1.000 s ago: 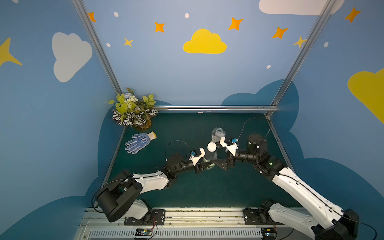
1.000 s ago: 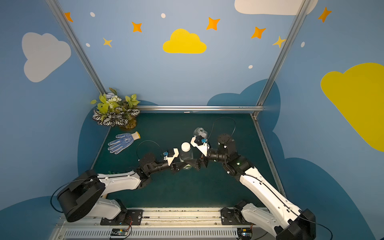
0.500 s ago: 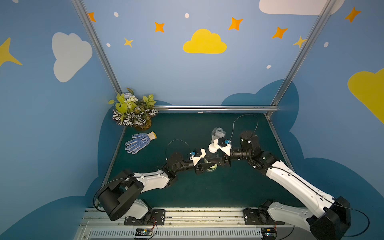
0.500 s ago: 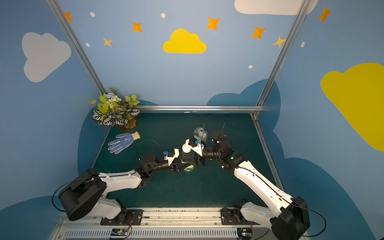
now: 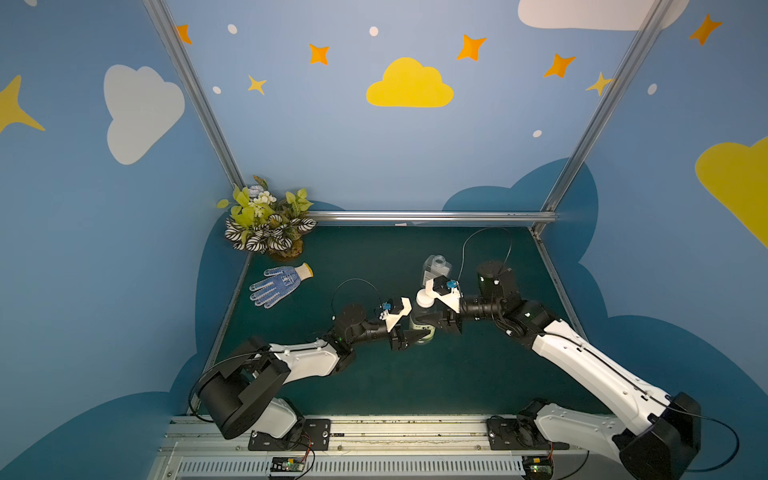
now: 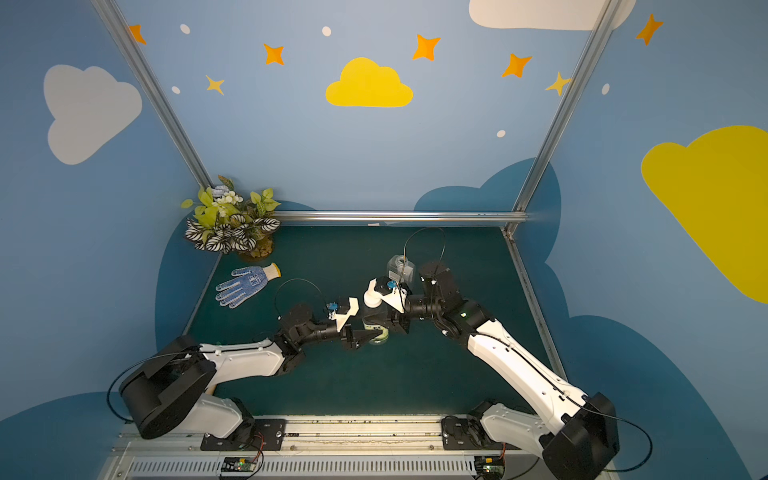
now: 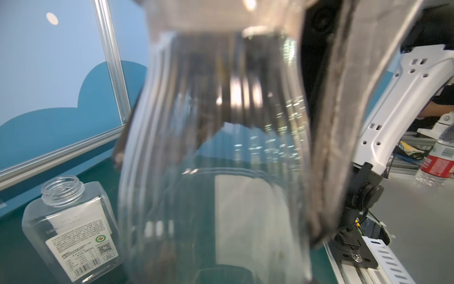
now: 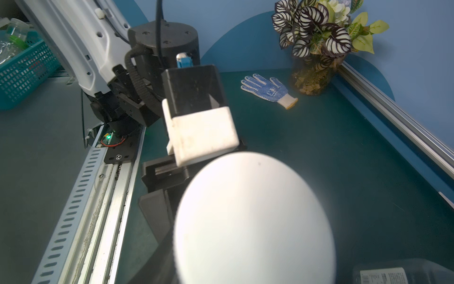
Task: Screw on the bottle caps
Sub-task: Place the plastic bottle at the center of the board.
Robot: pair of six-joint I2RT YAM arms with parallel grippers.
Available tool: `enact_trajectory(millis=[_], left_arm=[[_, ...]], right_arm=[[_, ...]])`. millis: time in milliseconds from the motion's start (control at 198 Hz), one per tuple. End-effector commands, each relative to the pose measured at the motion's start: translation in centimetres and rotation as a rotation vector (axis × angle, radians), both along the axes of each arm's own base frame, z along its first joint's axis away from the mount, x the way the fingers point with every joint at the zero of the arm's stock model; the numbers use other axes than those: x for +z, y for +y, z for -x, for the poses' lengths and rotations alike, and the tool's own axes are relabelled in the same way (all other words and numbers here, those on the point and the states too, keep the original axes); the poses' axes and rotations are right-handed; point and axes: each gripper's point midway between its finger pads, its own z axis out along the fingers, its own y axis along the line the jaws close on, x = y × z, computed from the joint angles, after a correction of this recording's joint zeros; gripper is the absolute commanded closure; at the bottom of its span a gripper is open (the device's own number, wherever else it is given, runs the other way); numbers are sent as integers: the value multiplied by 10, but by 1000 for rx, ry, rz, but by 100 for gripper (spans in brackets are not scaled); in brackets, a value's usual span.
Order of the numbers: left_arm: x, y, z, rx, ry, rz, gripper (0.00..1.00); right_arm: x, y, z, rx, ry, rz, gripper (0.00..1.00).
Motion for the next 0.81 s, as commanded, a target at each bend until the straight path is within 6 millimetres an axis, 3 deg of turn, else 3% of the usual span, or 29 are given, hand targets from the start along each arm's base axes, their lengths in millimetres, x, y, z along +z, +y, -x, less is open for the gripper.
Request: enact_trajectory(millis=[0, 162, 258, 495, 596, 803], left_arm=[[-5, 6, -8, 51, -8, -1, 24], [-30, 21, -16, 141, 28, -54, 8], [-44, 34, -23, 238, 44, -88, 3], [-62, 87, -54, 588, 76, -207, 2], [-58, 104, -54, 668, 68, -222, 2], [-58, 132, -48, 762, 79, -251, 2]], right_arm=[[1, -2, -27, -123, -34, 12, 56], [-3, 0, -56, -236, -47, 11, 60], [-1, 6, -74, -303, -40, -33, 63], [2, 42, -126, -436, -99, -177, 67], [0, 64, -146, -466, -135, -227, 66], [-21, 102, -188, -525, -169, -303, 65]])
